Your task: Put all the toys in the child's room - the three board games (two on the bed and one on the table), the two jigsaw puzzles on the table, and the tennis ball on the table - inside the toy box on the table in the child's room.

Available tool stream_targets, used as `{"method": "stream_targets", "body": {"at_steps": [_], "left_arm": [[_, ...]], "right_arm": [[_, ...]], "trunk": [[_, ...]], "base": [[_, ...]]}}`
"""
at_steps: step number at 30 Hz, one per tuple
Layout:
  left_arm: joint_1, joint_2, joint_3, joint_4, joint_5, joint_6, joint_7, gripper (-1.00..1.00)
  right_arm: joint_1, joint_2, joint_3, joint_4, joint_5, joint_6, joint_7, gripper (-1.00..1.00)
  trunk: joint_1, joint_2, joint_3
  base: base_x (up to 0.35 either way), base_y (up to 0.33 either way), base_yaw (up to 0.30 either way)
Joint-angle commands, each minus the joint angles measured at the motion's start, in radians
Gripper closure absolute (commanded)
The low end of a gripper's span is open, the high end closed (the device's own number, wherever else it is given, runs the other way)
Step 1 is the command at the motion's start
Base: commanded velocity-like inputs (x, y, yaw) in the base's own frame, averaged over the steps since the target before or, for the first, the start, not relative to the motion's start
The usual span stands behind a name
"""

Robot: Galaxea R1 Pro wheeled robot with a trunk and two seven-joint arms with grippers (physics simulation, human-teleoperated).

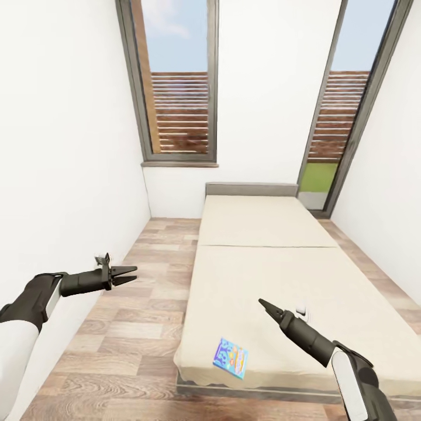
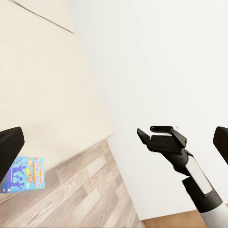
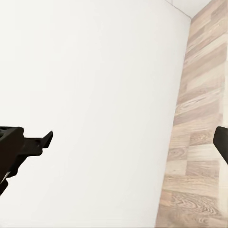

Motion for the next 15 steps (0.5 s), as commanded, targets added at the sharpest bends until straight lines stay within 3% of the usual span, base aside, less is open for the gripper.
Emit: {"method": "stream_targets", "body": {"at_steps": [1, 7, 15], "left_arm": [[-0.001, 0.0, 0.001, 0.0, -0.003, 0.01, -0.005, -1.0], [-0.001, 0.0, 0.001, 0.0, -0.003, 0.011, -0.005, -1.0], [-0.001, 0.0, 0.001, 0.0, -0.003, 0.01, -0.004, -1.0]], "right_arm": [[-0.001, 0.001, -0.002, 0.0, -0.001, 0.006, 0.002, -1.0], [-0.001, 0.001, 0.0, 0.0, -0.001, 0.006, 0.003, -1.0], [-0.001, 0.001, -0.001, 0.0, -0.001, 0.006, 0.004, -1.0]], "trunk": [[0.0, -0.001, -0.001], [0.0, -0.001, -0.001], [0.0, -0.001, -0.001]], "base": [[0.0, 0.0, 0.283], [0.0, 0.0, 0.228], [0.0, 0.0, 0.119]]}}
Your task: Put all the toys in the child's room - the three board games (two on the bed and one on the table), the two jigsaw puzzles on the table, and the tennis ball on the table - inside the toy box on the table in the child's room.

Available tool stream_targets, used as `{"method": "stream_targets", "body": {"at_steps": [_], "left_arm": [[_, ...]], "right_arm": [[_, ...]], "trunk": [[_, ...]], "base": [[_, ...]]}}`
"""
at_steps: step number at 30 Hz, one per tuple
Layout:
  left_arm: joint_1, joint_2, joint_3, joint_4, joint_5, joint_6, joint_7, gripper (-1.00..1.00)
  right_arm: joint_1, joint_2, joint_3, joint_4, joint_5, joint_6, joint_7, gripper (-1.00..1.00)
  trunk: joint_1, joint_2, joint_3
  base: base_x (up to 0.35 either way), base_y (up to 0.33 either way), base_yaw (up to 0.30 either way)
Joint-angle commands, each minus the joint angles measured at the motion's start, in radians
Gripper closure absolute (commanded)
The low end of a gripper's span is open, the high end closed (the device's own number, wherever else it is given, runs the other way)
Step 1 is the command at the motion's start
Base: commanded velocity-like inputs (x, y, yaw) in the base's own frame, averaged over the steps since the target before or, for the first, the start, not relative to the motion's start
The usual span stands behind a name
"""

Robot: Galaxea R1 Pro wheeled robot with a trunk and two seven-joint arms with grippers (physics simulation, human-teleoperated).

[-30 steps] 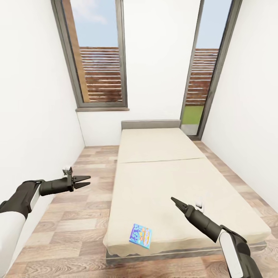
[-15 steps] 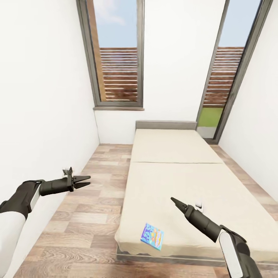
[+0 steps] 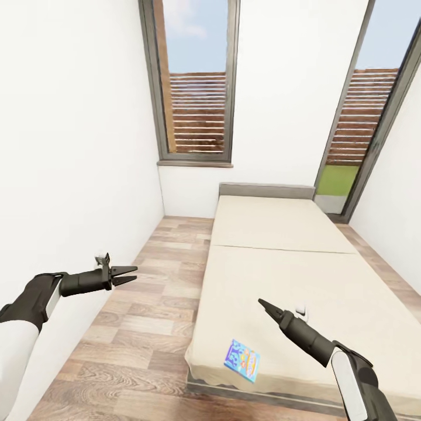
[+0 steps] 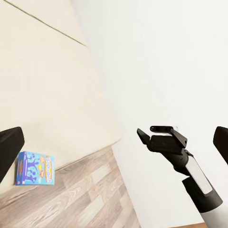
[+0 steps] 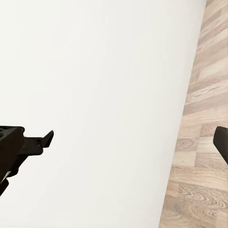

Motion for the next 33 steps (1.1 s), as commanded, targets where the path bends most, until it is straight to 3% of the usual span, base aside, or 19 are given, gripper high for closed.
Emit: {"method": "stream_targets", "body": {"at_steps": [1, 18, 29, 33], "left_arm": [[-0.001, 0.0, 0.001, 0.0, -0.003, 0.011, -0.005, -1.0], [-0.001, 0.0, 0.001, 0.0, -0.003, 0.011, -0.004, -1.0], [-0.001, -0.001, 0.002, 0.0, -0.004, 0.014, -0.003, -1.0], [-0.001, 0.001, 0.003, 0.0, -0.004, 0.023, -0.003, -1.0]], "right_arm": [[-0.001, 0.001, -0.003, 0.0, -0.001, 0.006, 0.002, -1.0], [-0.002, -0.001, -0.008, 0.015, -0.005, 0.005, 0.002, -1.0], [-0.006, -0.001, -0.013, 0.05, -0.013, 0.005, -0.043, -1.0], [-0.008, -0.007, -0.07, 0.118, -0.02, 0.006, -0.064, -1.0]], "trunk": [[0.0, -0.001, -0.001], [0.0, -0.001, -0.001], [0.042, -0.078, -0.036], [0.058, -0.106, -0.048]], "base": [[0.0, 0.0, 0.038], [0.0, 0.0, 0.005], [0.0, 0.0, 0.0], [0.0, 0.0, 0.0]]}}
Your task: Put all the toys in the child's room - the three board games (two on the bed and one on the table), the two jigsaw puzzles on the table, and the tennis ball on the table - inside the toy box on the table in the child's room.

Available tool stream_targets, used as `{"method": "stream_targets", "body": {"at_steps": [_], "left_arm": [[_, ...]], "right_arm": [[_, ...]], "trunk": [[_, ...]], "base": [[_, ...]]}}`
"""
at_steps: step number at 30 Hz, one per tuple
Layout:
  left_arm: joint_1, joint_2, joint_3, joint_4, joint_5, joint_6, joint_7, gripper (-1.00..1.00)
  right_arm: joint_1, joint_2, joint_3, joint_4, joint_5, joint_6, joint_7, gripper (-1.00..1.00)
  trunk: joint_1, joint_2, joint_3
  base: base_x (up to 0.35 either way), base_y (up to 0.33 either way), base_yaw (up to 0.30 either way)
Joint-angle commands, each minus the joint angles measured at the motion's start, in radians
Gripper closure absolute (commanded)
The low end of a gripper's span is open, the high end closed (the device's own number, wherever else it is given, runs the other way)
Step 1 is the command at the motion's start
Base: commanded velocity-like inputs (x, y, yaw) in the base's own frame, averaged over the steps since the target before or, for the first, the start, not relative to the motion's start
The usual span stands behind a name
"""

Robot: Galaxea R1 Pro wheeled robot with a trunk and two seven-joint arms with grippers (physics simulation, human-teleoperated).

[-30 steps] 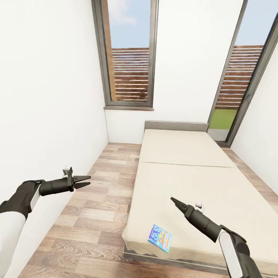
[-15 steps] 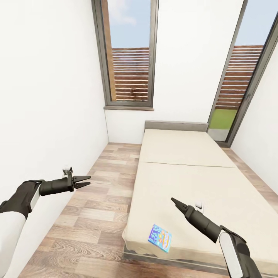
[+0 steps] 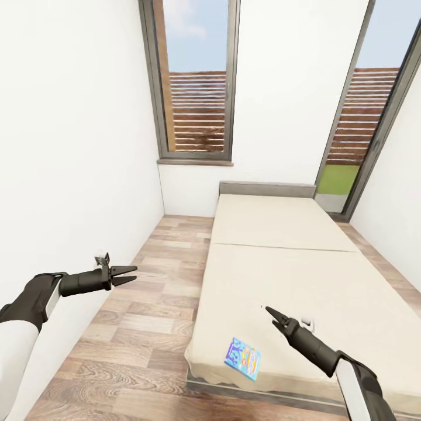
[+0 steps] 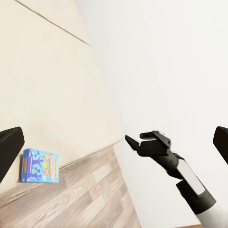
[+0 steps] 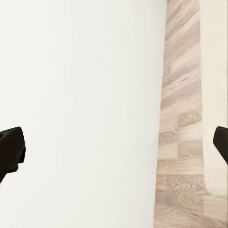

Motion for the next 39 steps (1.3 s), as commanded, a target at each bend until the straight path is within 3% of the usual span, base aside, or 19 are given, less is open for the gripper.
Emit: {"method": "stream_targets", "body": {"at_steps": [1, 11, 18, 28, 32, 37, 39], "left_arm": [[-0.001, 0.001, 0.002, 0.0, -0.003, 0.014, -0.005, -1.0], [-0.001, 0.004, 0.003, 0.0, -0.002, 0.022, -0.005, -1.0], [-0.001, 0.005, 0.003, 0.0, -0.002, 0.026, -0.006, -1.0], [-0.001, 0.004, 0.003, 0.0, -0.002, 0.028, -0.006, -1.0], [-0.001, 0.003, 0.003, 0.0, -0.003, 0.028, -0.005, -1.0], [-0.001, 0.002, 0.003, 0.0, -0.004, 0.028, -0.005, -1.0], [-0.001, 0.002, 0.003, 0.0, -0.003, 0.028, -0.005, -1.0]], "right_arm": [[-0.001, 0.0, -0.023, 0.012, -0.003, 0.006, 0.0, -1.0], [-0.002, 0.01, -0.078, 0.034, -0.02, 0.008, -0.005, -1.0], [-0.002, 0.012, -0.098, 0.043, -0.027, 0.008, -0.005, -1.0], [-0.003, -0.001, -0.115, 0.133, -0.033, 0.003, -0.007, -1.0], [-0.024, -0.002, -0.144, 0.199, -0.036, -0.035, -0.037, -1.0], [-0.1, -0.006, -0.222, 0.371, -0.038, -0.066, -0.101, -1.0], [-0.113, -0.006, -0.237, 0.402, -0.038, -0.07, -0.108, -1.0]], "trunk": [[0.004, -0.008, -0.004], [0.042, -0.078, -0.036], [0.069, -0.127, -0.057], [0.107, -0.197, -0.089], [0.123, -0.225, -0.101], [0.142, -0.26, -0.117], [0.15, -0.274, -0.123]], "base": [[0.0, 0.0, 0.0], [-0.063, 0.0, 0.0], [-0.104, 0.0, 0.0], [-0.006, 0.0, 0.0], [0.0, 0.0, 0.0], [0.0, 0.0, 0.0], [0.0, 0.0, 0.0]]}}
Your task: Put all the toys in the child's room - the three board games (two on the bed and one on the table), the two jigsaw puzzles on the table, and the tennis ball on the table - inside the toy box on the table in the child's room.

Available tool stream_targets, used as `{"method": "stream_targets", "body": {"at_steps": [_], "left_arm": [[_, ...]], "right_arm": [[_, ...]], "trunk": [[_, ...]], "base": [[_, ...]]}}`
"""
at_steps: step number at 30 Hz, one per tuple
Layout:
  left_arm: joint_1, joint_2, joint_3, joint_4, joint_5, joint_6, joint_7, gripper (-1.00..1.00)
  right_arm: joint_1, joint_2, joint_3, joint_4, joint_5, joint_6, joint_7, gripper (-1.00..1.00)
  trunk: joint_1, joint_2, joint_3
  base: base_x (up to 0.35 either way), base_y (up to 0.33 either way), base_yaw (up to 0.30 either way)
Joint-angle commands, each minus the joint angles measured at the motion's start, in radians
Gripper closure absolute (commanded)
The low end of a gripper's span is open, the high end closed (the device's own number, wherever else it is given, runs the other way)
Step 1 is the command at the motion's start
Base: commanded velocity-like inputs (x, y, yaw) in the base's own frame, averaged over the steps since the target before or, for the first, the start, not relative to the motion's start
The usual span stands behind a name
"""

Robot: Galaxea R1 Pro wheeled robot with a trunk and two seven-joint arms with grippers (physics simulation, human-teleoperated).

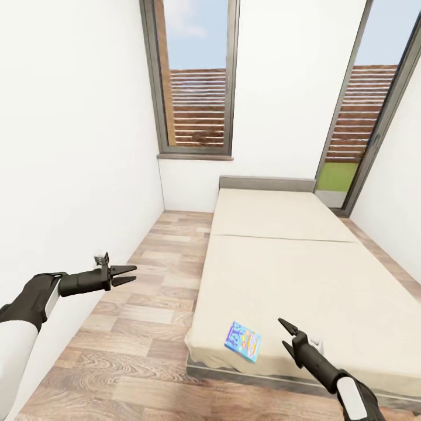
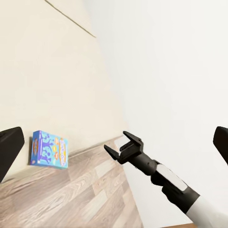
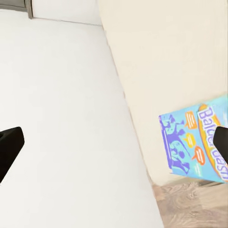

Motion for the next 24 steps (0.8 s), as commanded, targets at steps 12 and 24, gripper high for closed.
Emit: {"method": "stream_targets", "body": {"at_steps": [12, 24], "left_arm": [[-0.001, 0.0, 0.001, 0.0, -0.002, 0.011, -0.005, -1.0], [-0.001, 0.0, 0.001, 0.0, -0.002, 0.01, -0.005, -1.0]], "right_arm": [[-0.014, 0.0, -0.022, 0.034, -0.002, 0.003, -0.007, -1.0], [-0.016, 0.001, -0.022, 0.035, -0.003, 0.003, -0.059, -1.0]], "trunk": [[0.046, -0.085, -0.039], [0.092, -0.169, -0.076]], "base": [[-0.063, 0.012, 0.0], [-0.071, 0.013, 0.0]]}}
